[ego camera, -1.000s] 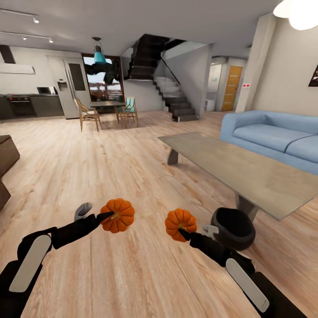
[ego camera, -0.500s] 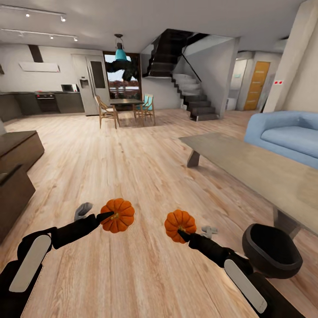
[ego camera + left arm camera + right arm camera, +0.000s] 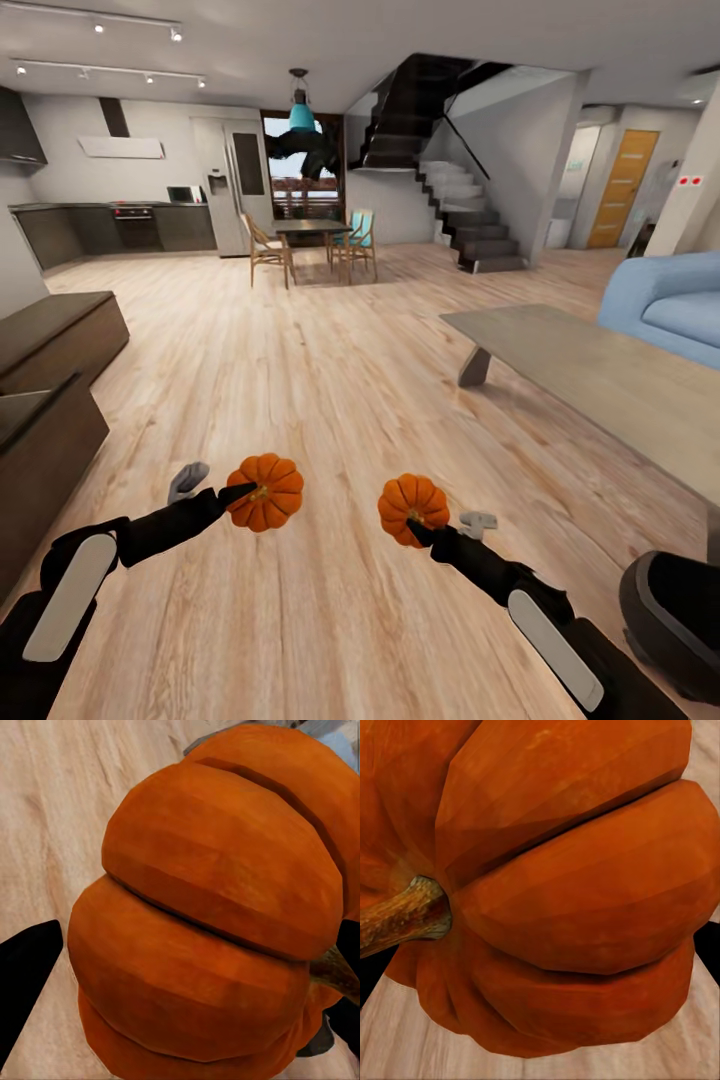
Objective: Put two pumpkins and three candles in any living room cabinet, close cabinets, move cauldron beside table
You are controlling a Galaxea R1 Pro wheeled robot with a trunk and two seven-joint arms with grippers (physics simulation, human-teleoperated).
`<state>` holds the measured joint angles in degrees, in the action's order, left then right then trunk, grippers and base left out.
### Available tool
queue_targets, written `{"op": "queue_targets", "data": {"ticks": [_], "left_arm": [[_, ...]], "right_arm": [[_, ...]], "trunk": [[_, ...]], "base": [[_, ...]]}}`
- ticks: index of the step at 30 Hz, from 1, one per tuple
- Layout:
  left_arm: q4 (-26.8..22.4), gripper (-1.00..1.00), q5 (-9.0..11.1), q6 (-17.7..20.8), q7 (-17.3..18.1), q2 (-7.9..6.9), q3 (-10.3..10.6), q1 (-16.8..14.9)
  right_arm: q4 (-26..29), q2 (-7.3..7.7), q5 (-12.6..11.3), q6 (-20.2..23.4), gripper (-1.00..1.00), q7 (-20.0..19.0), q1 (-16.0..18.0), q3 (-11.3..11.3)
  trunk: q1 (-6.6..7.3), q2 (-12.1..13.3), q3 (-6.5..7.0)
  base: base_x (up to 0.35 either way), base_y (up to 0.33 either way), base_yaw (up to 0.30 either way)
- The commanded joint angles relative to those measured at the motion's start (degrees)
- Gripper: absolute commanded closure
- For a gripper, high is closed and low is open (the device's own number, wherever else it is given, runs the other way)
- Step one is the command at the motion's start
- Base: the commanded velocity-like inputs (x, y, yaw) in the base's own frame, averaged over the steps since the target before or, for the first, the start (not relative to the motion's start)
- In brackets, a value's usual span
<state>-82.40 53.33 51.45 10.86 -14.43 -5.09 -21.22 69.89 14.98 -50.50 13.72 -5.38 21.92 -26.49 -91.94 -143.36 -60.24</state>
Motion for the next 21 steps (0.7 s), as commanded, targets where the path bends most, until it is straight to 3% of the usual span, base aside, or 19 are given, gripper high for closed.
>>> {"op": "queue_targets", "data": {"ticks": [1,21], "left_arm": [[0.06,1.0,0.47,0.32,0.36,0.02,-0.09,-0.05],[0.22,1.0,0.46,0.32,0.39,0.02,-0.09,-0.05]], "right_arm": [[0.08,0.05,-0.42,0.13,1.0,0.05,0.05,-0.09],[0.07,0.08,-0.53,0.11,1.0,0.27,0.05,0.11]], "trunk": [[-0.01,-0.02,-0.05],[-0.01,-0.02,-0.05]], "base": [[0.296,0.164,0.002],[0.332,0.023,0.0]]}}
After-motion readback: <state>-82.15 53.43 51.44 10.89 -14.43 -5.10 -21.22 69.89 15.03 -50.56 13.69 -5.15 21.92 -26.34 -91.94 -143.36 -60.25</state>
